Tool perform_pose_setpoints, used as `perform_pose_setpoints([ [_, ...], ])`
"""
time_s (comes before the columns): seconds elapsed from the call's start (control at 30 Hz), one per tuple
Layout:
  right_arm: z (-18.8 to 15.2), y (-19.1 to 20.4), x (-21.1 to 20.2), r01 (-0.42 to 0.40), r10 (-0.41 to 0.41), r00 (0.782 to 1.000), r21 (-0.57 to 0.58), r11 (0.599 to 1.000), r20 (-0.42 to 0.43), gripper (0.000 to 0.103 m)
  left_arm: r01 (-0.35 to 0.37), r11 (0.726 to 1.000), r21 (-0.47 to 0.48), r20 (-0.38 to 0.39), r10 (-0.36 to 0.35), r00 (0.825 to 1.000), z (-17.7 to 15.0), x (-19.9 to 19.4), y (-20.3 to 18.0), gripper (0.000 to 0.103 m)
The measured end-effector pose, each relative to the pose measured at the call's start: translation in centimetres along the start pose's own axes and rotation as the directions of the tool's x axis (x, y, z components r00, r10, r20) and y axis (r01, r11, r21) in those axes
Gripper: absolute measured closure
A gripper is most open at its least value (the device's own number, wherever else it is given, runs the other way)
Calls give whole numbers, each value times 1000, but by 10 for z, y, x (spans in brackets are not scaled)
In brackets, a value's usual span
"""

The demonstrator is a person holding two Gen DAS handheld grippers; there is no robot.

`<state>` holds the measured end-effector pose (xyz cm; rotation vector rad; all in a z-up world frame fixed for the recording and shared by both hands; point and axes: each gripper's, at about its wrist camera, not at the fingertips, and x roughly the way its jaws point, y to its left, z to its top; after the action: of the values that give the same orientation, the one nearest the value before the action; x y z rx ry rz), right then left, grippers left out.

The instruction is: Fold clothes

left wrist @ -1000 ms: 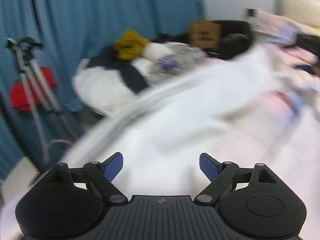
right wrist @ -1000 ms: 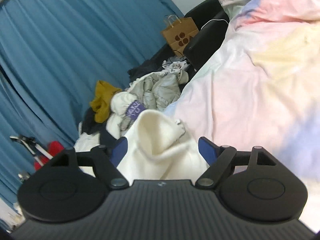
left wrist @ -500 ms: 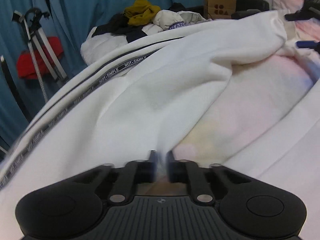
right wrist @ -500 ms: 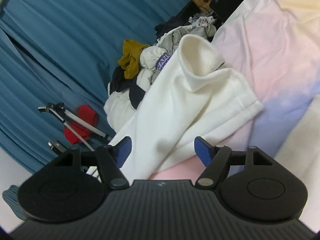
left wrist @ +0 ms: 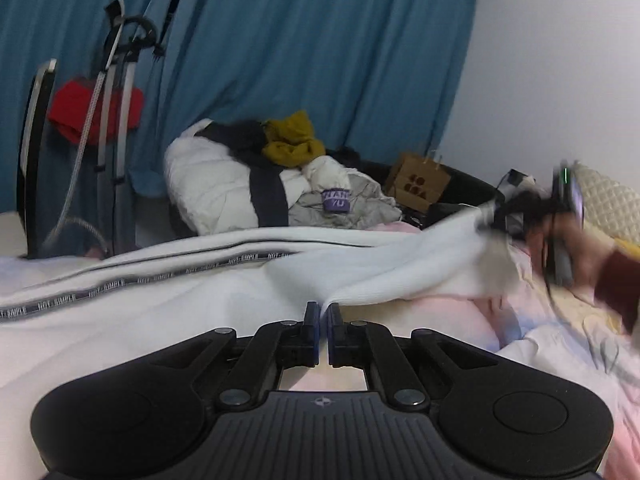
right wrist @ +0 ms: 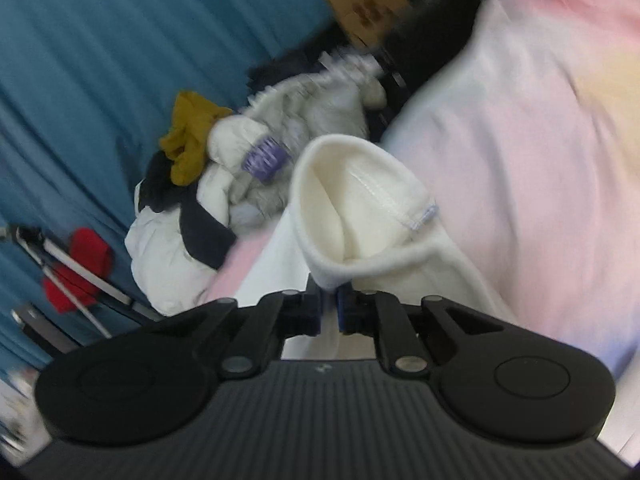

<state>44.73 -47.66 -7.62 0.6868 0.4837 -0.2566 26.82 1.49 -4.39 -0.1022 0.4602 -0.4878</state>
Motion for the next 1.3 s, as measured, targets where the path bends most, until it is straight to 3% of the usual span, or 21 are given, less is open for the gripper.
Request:
perform_pose_setpoints([
  [0.07, 21, 31, -28, -87, 94, 990, -69, 994, 109, 93, 33, 999, -10, 6, -33, 999, 1, -8, -2, 99],
  [0.13, 34, 45, -62, -193, 213, 953, -113, 975, 216, 93, 55, 998, -3, 16, -55, 998, 1, -11, -6, 99],
  [0.2, 34, 40, -90, -230, 266, 921, -152, 961, 286, 93, 83, 996, 12, 14, -83, 996, 0, -13, -9, 99],
  [0.23, 29, 29, -98, -226, 261, 917, -147, 963, 301, 93, 87, 996, 21, 4, -87, 996, -3, -12, -12, 99],
  [0.33, 2, -23, -103, -146, 162, 943, -76, 986, 291, 93, 93, 995, 43, -67, -90, 994, -21, -2, -22, 99],
  [0.47, -51, -109, -86, -15, 6, 986, 57, 998, 166, 93, 90, 993, 81, -183, -74, 980, -53, 15, -36, 99],
  [0.53, -75, -144, -77, 32, -44, 994, 121, 992, 101, 93, 83, 992, 99, -230, -58, 971, -67, 23, -40, 99],
  [0.63, -96, -169, -70, 37, -47, 996, 135, 990, 74, 93, 68, 995, 68, -261, -48, 964, -76, 27, -37, 98],
  [0.8, -110, -167, -74, 24, -29, 999, 120, 992, 44, 90, 30, 999, -32, -270, -37, 962, -63, 21, -30, 90],
  [0.93, -110, -160, -89, 12, -15, 1000, 120, 993, 25, 90, -47, 995, -88, -254, 23, 967, -46, -13, -35, 68],
  [1.17, -123, -124, -146, -23, 23, 1000, -84, 996, -2, 90, -206, 966, -154, -235, 166, 958, -33, -92, -47, 51],
  [1.3, -138, -104, -184, -76, 72, 997, -177, 981, -30, 90, -281, 947, -155, -208, 247, 946, -32, -138, -61, 32],
])
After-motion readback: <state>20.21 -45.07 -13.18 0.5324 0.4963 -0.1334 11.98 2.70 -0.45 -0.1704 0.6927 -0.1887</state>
